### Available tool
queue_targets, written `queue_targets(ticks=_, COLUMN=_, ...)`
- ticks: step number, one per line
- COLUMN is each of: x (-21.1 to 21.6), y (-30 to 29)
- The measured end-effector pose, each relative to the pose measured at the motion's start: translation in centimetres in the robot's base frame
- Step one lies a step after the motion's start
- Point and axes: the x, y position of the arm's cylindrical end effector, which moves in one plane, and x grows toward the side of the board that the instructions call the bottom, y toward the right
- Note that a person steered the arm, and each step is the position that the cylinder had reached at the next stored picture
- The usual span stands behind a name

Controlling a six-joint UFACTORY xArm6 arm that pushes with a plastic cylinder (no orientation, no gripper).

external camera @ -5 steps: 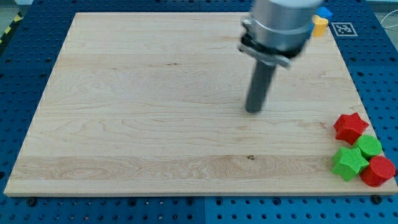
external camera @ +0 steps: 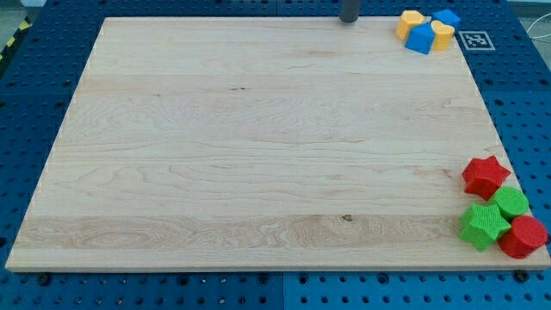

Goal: Move your arm closer to the yellow hexagon

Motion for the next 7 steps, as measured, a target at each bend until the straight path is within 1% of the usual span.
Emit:
queue_targets(ticks=2, x=0.0, y=2.7)
queue_targets(ticks=4, x=-0.1, y=3.6)
queue_targets(ticks=7, x=-0.1, y=9.8)
